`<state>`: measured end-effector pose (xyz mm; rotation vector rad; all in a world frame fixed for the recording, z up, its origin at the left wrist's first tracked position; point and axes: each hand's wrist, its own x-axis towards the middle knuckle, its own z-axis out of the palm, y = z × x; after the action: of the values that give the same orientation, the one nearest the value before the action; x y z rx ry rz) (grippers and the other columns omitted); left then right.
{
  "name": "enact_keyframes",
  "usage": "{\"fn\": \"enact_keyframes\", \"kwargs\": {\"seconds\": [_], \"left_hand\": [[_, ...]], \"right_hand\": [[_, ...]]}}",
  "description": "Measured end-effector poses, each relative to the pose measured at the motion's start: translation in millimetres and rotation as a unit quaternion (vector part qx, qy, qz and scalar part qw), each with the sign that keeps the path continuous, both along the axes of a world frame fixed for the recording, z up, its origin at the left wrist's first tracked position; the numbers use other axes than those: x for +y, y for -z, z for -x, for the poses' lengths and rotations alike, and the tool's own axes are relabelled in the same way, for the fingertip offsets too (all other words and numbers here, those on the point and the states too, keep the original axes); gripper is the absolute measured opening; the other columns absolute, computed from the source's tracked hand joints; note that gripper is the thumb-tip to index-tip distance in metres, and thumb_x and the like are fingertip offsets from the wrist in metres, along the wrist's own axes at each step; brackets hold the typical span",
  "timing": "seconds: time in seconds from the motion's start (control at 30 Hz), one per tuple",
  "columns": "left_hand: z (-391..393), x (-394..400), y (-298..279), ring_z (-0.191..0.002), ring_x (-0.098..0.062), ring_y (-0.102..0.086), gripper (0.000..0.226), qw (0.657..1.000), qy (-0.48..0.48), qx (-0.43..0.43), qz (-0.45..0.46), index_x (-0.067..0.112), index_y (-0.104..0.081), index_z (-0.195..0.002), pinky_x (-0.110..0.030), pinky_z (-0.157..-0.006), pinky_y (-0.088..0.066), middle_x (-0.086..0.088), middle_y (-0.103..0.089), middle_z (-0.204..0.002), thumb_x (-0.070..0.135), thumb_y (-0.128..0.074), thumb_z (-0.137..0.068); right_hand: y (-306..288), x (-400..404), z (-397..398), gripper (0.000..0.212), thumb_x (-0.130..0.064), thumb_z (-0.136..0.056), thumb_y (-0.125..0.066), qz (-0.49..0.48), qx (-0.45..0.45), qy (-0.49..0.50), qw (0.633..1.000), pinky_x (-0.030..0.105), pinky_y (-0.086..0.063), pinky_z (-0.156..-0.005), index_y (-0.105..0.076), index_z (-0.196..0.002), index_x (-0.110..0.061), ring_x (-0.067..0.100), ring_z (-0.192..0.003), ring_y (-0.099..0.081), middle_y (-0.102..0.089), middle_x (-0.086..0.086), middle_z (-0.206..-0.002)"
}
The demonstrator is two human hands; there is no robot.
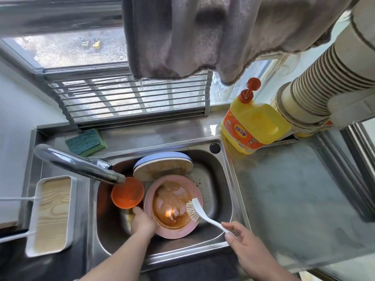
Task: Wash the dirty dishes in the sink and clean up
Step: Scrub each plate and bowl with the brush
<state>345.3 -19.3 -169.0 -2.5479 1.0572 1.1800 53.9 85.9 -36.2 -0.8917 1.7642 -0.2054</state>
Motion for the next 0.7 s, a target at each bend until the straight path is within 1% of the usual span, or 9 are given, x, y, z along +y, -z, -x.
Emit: {"fn": "enact_keyframes", "kwargs": {"seconds": [0.07, 0.17, 0.27, 0.3, 0.37, 0.43, 0.53, 0.63, 0.7], "left_hand": [[-2, -1, 3, -0.099, -0.034, -0.059, 0.02, 1.0, -0.002, 0.012, -0.008, 0.011, -0.052, -0.115, -0.038, -0.085, -0.043, -0.018, -0.064, -0.119, 0.027, -0.051, -0.104], [-10, -5, 0, -0.089, -0.029, -0.052, 0.025, 1.0, 0.01, 0.014, 0.005, 0.013, -0.057, -0.099, -0.037, -0.085, -0.04, -0.017, -0.063, -0.111, 0.022, -0.036, -0.11], [-17, -11, -8, -0.086, -0.03, -0.06, 0.014, 0.999, 0.031, -0.003, -0.009, 0.014, -0.054, -0.096, -0.039, -0.083, -0.051, -0.015, -0.065, -0.106, 0.015, -0.043, -0.103], [-17, -13, -11, -0.086, -0.03, -0.063, 0.006, 0.999, 0.043, -0.008, -0.015, 0.014, -0.053, -0.098, -0.04, -0.08, -0.054, -0.015, -0.066, -0.105, 0.013, -0.048, -0.1], [-17, -15, -13, -0.088, -0.03, -0.066, 0.01, 0.997, 0.064, -0.009, -0.041, 0.013, -0.055, -0.106, -0.041, -0.079, -0.058, -0.013, -0.066, -0.102, 0.014, -0.054, -0.096], [-14, -17, -24, -0.086, -0.027, -0.065, 0.009, 0.997, 0.065, 0.011, -0.049, 0.011, -0.058, -0.103, -0.038, -0.077, -0.058, -0.009, -0.064, -0.096, 0.017, -0.058, -0.097], [-8, -23, -38, -0.083, -0.024, -0.063, 0.018, 0.998, 0.033, 0.04, -0.036, 0.011, -0.064, -0.109, -0.035, -0.074, -0.056, -0.007, -0.064, -0.096, 0.024, -0.059, -0.097], [-11, -25, -33, -0.107, -0.031, -0.065, 0.046, 0.986, -0.091, 0.142, 0.006, 0.024, -0.056, -0.136, -0.039, -0.082, -0.06, -0.009, -0.067, -0.125, 0.028, -0.059, -0.09], [-18, -25, -29, -0.109, -0.033, -0.066, 0.051, 0.966, -0.146, 0.214, 0.028, 0.037, -0.054, -0.133, -0.052, -0.09, -0.06, -0.008, -0.068, -0.126, 0.031, -0.06, -0.083]], "right_hand": [[0, -1, -1, 0.022, -0.038, -0.102, -0.061, 0.006, 0.002, 0.003, 1.0, 0.01, -0.044, -0.087, -0.064, -0.111, -0.057, -0.008, -0.101, -0.064, -0.07, -0.031, -0.106], [-3, -2, -4, 0.021, -0.036, -0.103, -0.06, 0.008, 0.0, 0.006, 1.0, 0.007, -0.043, -0.082, -0.064, -0.11, -0.055, -0.002, -0.098, -0.066, -0.073, -0.021, -0.103], [-9, -6, -8, 0.02, -0.036, -0.103, -0.06, 0.014, -0.006, 0.007, 1.0, 0.008, -0.043, -0.082, -0.064, -0.109, -0.054, -0.004, -0.094, -0.065, -0.071, -0.025, -0.098], [-12, -8, -10, 0.02, -0.036, -0.103, -0.06, 0.017, -0.007, 0.005, 1.0, 0.007, -0.043, -0.081, -0.063, -0.11, -0.054, -0.005, -0.093, -0.064, -0.07, -0.026, -0.098], [-15, -11, -11, 0.019, -0.035, -0.104, -0.059, 0.026, -0.007, 0.004, 1.0, 0.006, -0.042, -0.078, -0.063, -0.11, -0.053, -0.006, -0.088, -0.062, -0.071, -0.02, -0.094], [-19, -13, -13, 0.019, -0.034, -0.104, -0.058, 0.037, -0.008, 0.005, 0.999, 0.006, -0.042, -0.075, -0.064, -0.109, -0.051, -0.005, -0.08, -0.06, -0.069, -0.014, -0.086], [-22, -14, -13, 0.019, -0.033, -0.104, -0.058, 0.044, -0.002, 0.018, 0.999, 0.01, -0.043, -0.076, -0.065, -0.108, -0.051, -0.002, -0.078, -0.059, -0.066, -0.022, -0.08], [-24, -17, -11, 0.019, -0.035, -0.103, -0.058, 0.043, 0.01, 0.027, 0.999, 0.02, -0.048, -0.085, -0.065, -0.107, -0.053, 0.0, -0.084, -0.063, -0.069, -0.026, -0.087], [-27, -19, -9, 0.02, -0.035, -0.103, -0.058, 0.052, 0.016, 0.02, 0.998, 0.025, -0.049, -0.086, -0.065, -0.108, -0.053, -0.002, -0.08, -0.063, -0.069, -0.026, -0.084]]}}
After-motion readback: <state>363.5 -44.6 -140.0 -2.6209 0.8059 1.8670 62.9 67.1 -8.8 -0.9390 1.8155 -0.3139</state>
